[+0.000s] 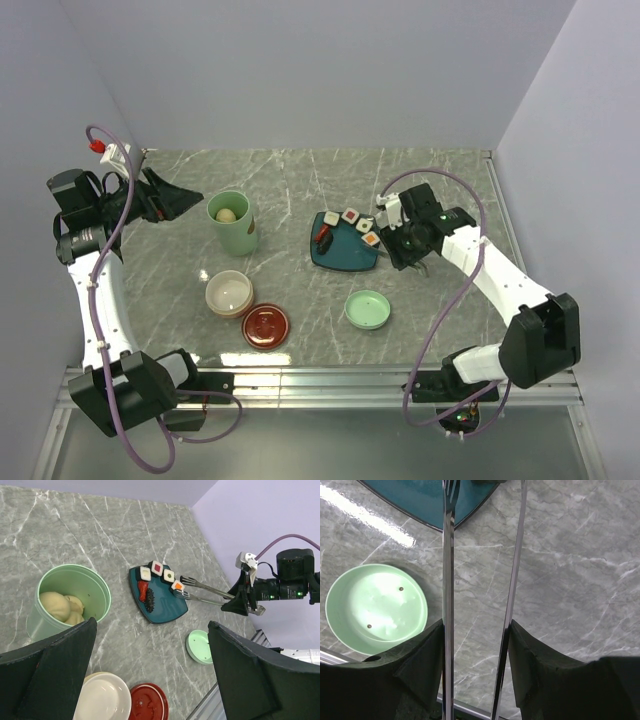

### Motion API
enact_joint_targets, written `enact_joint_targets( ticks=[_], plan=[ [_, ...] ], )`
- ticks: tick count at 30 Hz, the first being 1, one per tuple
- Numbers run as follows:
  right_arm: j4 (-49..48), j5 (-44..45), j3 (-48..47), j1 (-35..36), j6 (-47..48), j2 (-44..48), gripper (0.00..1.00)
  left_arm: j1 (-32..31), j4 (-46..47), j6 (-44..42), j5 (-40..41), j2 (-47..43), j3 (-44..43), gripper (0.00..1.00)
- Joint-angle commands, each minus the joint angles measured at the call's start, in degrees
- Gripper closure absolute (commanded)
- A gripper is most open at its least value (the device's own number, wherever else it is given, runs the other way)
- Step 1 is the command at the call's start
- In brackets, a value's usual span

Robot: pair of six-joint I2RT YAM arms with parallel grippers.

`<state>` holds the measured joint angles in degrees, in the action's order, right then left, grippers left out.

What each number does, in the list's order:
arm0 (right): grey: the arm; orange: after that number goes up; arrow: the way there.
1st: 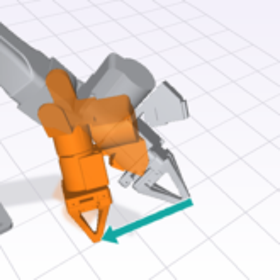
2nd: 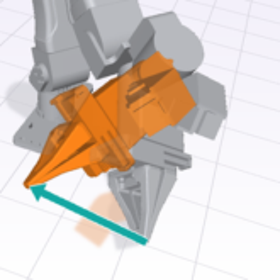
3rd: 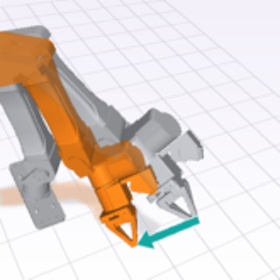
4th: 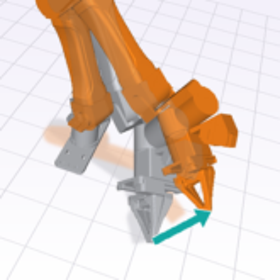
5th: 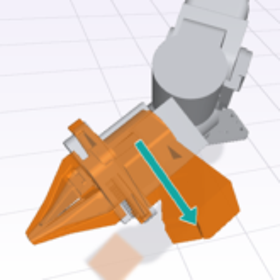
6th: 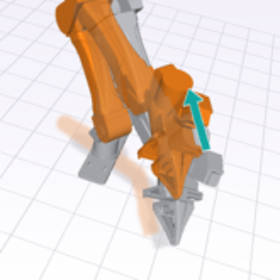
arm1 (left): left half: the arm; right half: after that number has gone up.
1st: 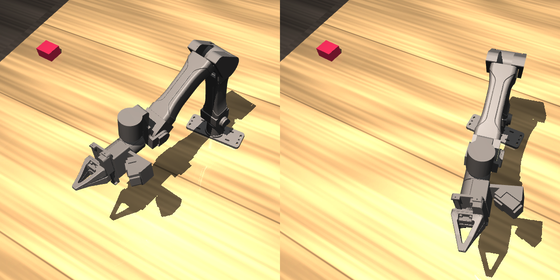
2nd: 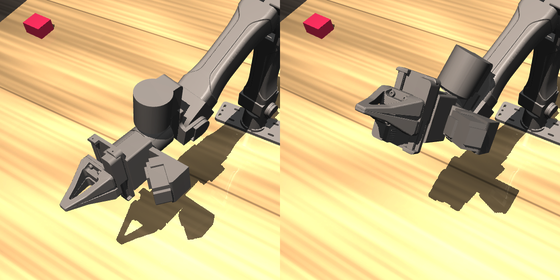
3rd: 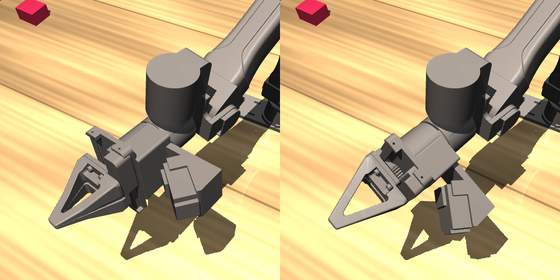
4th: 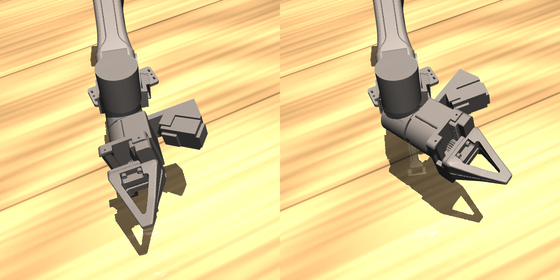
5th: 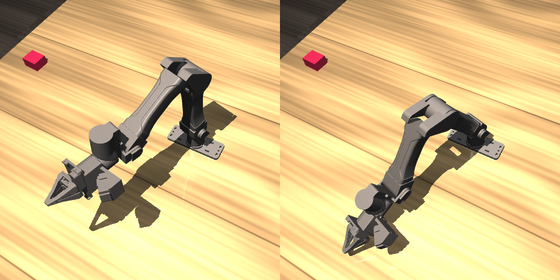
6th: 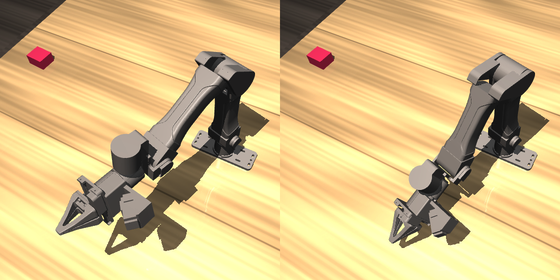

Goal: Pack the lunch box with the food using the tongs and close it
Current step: Pick up the food using the clamp

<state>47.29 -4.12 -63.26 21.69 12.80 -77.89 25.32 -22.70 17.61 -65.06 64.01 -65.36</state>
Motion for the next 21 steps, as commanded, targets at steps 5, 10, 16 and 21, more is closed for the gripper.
enact_joint_targets(
  ticks=[5,10,16,21],
  plan=[
    [-2.6,-0.2,-0.6,-0.2,0.4,-1.3,0.45,0.3,0.1,-2.0,-0.1,-0.2,-0.7,0.01],
    [-2.8,0.0,-0.8,-0.3,0.7,-1.7,0.47,0.3,-0.6,-2.7,0.0,-0.1,-0.8,0.01],
    [-1.2,0.5,-1.2,-0.3,0.9,0.3,0.55,0.3,-0.1,-2.4,-0.2,0.2,-0.8,0.01],
    [1.1,1.0,-1.9,-0.3,1.4,2.6,0.61,0.3,0.5,-1.7,-0.4,0.2,-0.8,0.01]
  ],
)
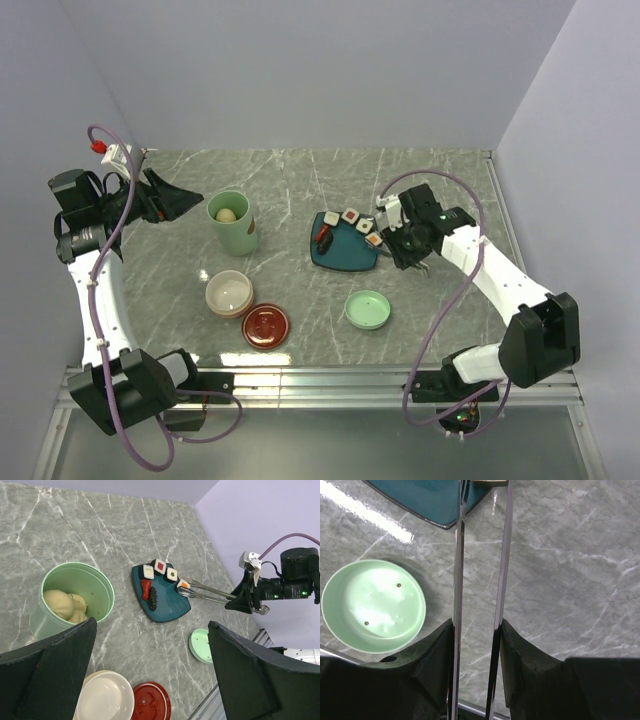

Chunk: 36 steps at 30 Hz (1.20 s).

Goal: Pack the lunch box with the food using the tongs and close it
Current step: Pick up the food using the clamp, then place the food into the lunch box

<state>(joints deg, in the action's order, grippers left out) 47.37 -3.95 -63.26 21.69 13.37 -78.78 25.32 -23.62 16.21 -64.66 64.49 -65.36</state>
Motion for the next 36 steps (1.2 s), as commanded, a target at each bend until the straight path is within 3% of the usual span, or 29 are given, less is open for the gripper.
enact_joint_targets(
  ticks=[1,9,16,33,36],
  plan=[
    [1.4,0.9,-2.3,-0.4,0.9,3.8,0.63,0.3,1.4,-0.4,-0.8,-0.2,-0.7,0.01],
    [5.6,-3.2,-5.7,-0.3,1.8,5.9,0.64,0.3,0.6,-1.0,-1.0,-0.1,-1.2,0.01],
    [4.2,-12.6,-16.2,2.5,0.9,3.4,0.64,0.3,1.5,0.0,-2.1,-0.1,-1.2,0.01],
    [2.7,-16.9,-57.3,20.0,1.3,-25.3,0.63,0.3,-0.2,0.7,-1.5,1.3,-1.7,0.01],
    [2.5,-16.9,-59.3,21.0,1.3,-28.5,0.62,0.3,-1.0,-0.4,-1.1,1.3,-2.2,0.01]
  ],
)
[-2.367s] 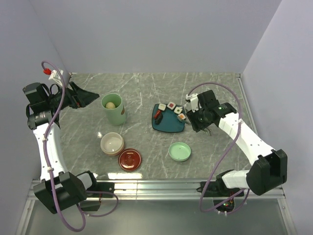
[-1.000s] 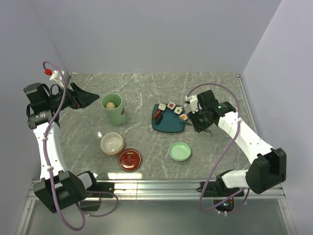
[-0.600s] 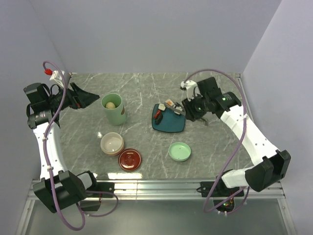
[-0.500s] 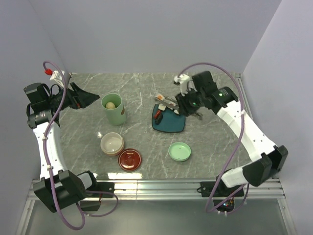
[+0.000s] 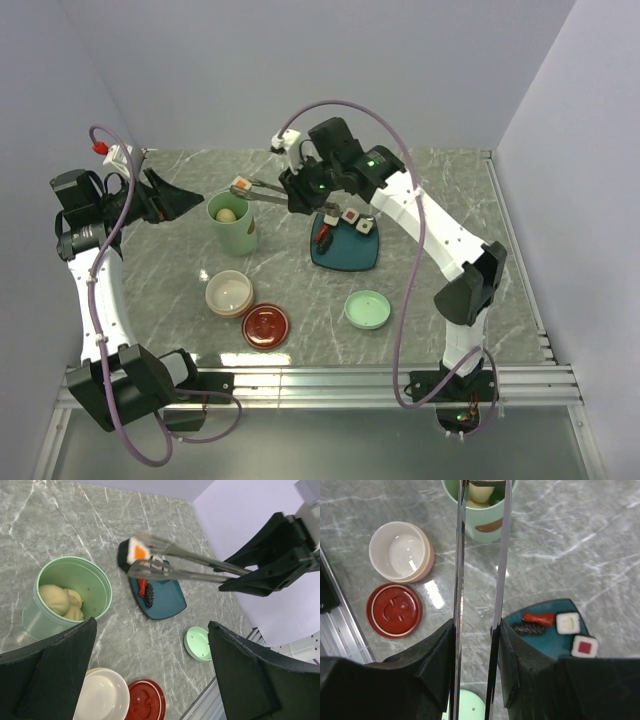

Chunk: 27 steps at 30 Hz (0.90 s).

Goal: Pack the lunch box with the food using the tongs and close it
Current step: Place the food into the lunch box

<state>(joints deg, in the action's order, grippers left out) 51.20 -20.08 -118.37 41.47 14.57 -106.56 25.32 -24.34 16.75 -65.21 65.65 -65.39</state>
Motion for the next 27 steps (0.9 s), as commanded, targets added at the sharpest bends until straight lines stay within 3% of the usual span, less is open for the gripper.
enact_joint_targets(
  ticks=[1,22,27],
  plan=[
    [-1.8,-0.8,-4.2,1.3,0.1,-1.5,0.62,0.3,-0.5,-1.5,-0.5,0.3,-2.4,0.01],
    [-2.4,-1.2,-3.6,2.6,1.5,-7.9,0.55,0.3,-3.3,-4.0,0.1,1.1,-3.6,0.01],
    [-1.5,-0.9,-4.9,3.0,1.4,-8.4,0.45,0.3,-4.1,-4.6,0.3,1.2,-4.3,0.01]
  ],
)
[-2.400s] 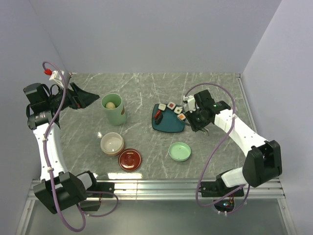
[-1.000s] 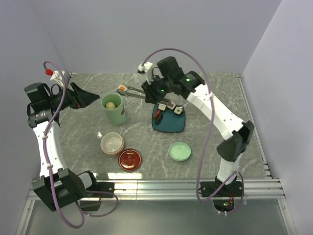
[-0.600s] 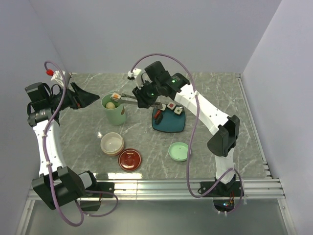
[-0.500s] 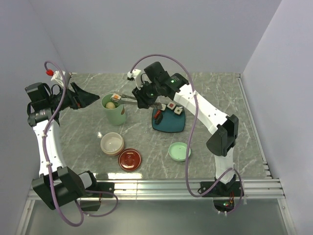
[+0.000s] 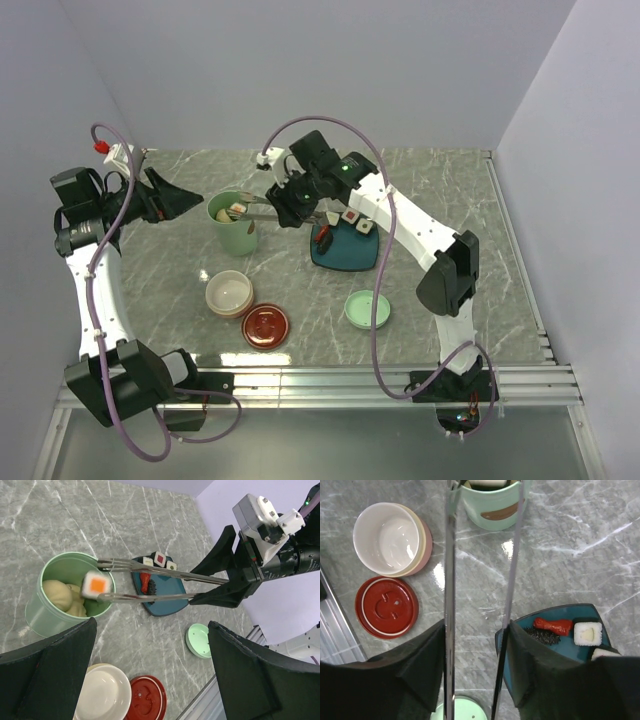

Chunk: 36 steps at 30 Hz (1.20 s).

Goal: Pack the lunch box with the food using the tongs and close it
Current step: Place the food into the lunch box, then pick up the food using the clamp

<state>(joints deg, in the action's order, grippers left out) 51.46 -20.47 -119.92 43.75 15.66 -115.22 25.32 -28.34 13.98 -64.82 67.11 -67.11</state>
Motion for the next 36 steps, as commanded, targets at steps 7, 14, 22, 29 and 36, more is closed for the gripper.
enact_joint_targets(
  ticks=[7,14,22,29,36],
  plan=[
    [-2.0,1.1,-2.8,0.8,-0.9,4.7,0.38,0.3,0.0,-1.5,-0.4,-0.3,-2.9,0.01],
    [-2.3,3.2,5.5,-4.2,-0.7,14.4,0.37,0.3,-0.1,-1.8,-0.7,-0.4,-3.8,0.0],
    [-1.4,5.7,25.6,-17.0,7.6,27.0,0.43,0.3,-0.1,-2.3,-1.2,-0.4,-3.3,0.0],
    [-2.1,7.7,38.9,-25.6,14.3,31.3,0.45,0.3,2.8,-0.4,-2.2,-0.7,-1.4,0.01],
    [-2.3,8.1,41.5,-28.9,16.5,29.1,0.44,0.3,2.1,-0.8,-1.8,-1.0,-1.9,0.0]
  ],
)
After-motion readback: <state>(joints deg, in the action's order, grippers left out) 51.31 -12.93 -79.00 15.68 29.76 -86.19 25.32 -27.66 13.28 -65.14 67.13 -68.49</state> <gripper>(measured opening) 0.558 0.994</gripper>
